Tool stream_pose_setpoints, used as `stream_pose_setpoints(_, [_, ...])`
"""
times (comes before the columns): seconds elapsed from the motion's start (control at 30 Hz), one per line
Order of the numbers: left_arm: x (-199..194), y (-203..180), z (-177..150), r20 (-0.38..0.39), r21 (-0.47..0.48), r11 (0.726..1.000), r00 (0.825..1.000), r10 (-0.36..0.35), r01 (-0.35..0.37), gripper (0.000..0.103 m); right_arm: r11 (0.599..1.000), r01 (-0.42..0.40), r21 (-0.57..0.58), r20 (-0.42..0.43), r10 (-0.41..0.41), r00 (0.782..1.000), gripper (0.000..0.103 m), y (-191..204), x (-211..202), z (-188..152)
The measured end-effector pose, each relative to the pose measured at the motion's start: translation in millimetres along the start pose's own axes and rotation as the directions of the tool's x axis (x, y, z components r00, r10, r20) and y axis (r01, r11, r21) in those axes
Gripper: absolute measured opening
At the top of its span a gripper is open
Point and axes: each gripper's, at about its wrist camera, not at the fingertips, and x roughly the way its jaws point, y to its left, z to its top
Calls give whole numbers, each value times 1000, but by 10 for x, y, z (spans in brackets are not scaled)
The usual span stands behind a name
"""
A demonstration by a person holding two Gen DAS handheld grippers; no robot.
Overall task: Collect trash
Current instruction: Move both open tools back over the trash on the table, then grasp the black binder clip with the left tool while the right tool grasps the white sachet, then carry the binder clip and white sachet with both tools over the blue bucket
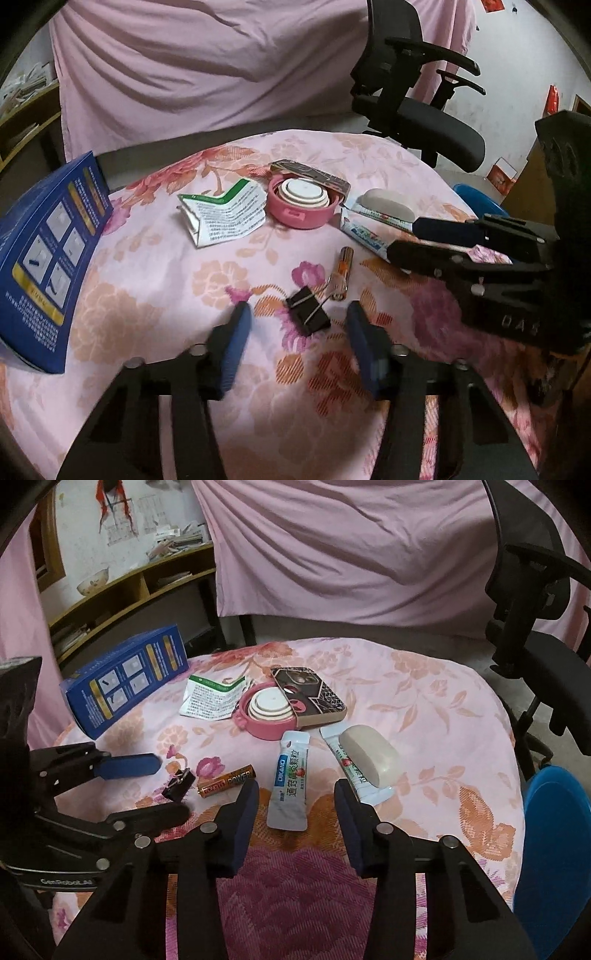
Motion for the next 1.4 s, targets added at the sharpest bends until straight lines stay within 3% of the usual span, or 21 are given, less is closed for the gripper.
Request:
stream_pose_setpoints(0.17, [26,66,32,-5,-39,999,1000,-19,19,19,1000,-19,20,-25,19,1000,38,-26,73,23])
stream_pose_setpoints(0.27, [37,59,35,-12,-34,999,1000,-18,18,15,998,-42,39,-66,45,997,38,-23,187,40])
stream_pose_setpoints(0.43, [5,24,22,-1,-23,1000,1000,-3,3,14,999,-31,40,-90,35,995,35,8,230,32])
stream_pose_setpoints(0.57, [-1,10,15,9,-31,1000,1000,7,-7,14,996,-42,81,-90,49,995,21,-59,217,9])
stream_pose_setpoints(0.8, [-120,-33,6,59,-38,999,998,18,-16,14,994,-63,91,-54,68,996,20,-50,100,-41])
stream_pose_setpoints(0.93, [-260,-84,9,130,-51,999,991,21,-15,14,993,-72,96,42,68,997,20,-64,-128,-65])
stream_pose_setpoints(1.13, [-489,-206,129,242,-63,998,970,30,-15,14,990,-77,120,207,51,977,20,-130,-539,-127])
stream_pose_setpoints(1.27, [-677,-350,259,323,-48,999,946,23,-8,14,990,-56,127,332,10,943,20,-148,-815,-145])
stream_pose_setpoints(1.4, [-864,-488,399,404,-31,999,915,5,9,14,988,-16,156,469,-60,881,20,-242,-1151,-181])
